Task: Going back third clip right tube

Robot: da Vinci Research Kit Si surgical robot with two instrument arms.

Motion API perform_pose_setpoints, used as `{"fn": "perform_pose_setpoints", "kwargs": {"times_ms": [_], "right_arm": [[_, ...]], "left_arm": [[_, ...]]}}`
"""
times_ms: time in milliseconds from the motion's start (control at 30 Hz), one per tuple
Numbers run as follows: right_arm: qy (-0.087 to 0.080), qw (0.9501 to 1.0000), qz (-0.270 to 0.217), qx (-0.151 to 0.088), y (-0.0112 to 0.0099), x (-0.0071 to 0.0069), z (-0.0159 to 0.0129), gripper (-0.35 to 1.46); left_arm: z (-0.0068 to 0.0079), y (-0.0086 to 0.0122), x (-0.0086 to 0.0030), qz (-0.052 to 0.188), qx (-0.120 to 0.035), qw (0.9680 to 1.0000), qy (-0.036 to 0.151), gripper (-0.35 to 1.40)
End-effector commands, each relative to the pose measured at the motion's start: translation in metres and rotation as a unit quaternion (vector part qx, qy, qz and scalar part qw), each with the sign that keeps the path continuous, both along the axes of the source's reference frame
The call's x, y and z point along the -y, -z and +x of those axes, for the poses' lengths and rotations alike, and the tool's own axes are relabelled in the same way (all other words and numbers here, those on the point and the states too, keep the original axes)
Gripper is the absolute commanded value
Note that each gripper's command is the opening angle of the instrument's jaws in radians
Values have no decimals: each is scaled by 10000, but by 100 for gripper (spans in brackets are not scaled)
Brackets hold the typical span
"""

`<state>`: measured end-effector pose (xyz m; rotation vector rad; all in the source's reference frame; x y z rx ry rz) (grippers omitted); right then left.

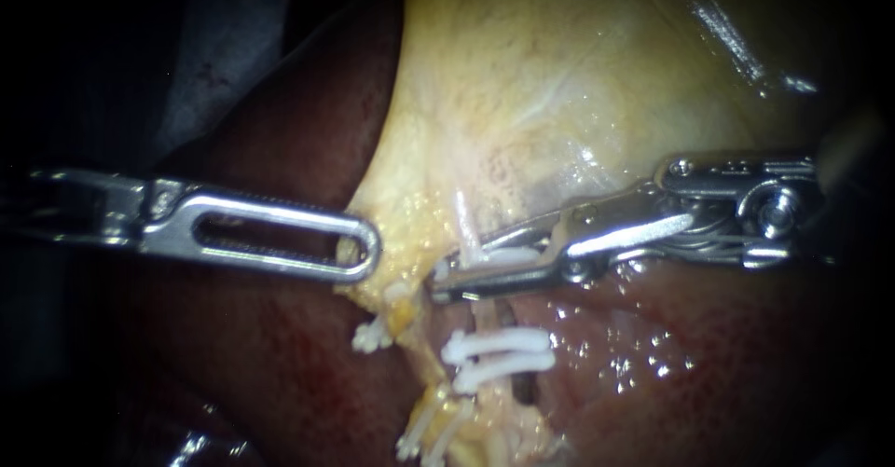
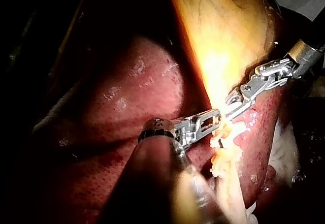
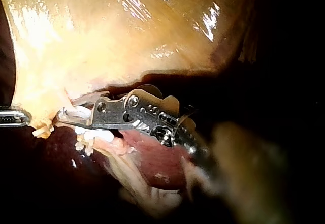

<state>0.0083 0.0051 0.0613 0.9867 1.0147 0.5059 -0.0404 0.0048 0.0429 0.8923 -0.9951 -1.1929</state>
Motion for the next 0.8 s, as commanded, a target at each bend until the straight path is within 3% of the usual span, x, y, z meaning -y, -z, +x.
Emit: {"fn": "perform_pose_setpoints", "kwargs": {"times_ms": [33, 567, 733, 800], "right_arm": [[-1, 10000, -1, 2, 0, 0, 0, -35], [-2, 10000, 22, 12, 0, 1, 0, -35], [-4, 10000, 21, 13, 0, 2, 1, 25], [13, 10000, -60, -23, 0, 2, 1, 38]], "left_arm": [[0, 0, 0, -2, -1, 10000, 1, -35], [0, -1, 0, -4, -3, 10000, 1, -35], [0, -1, 0, -5, -3, 10000, 2, -35], [0, -1, 1, -5, -3, 10000, 1, -35]]}}
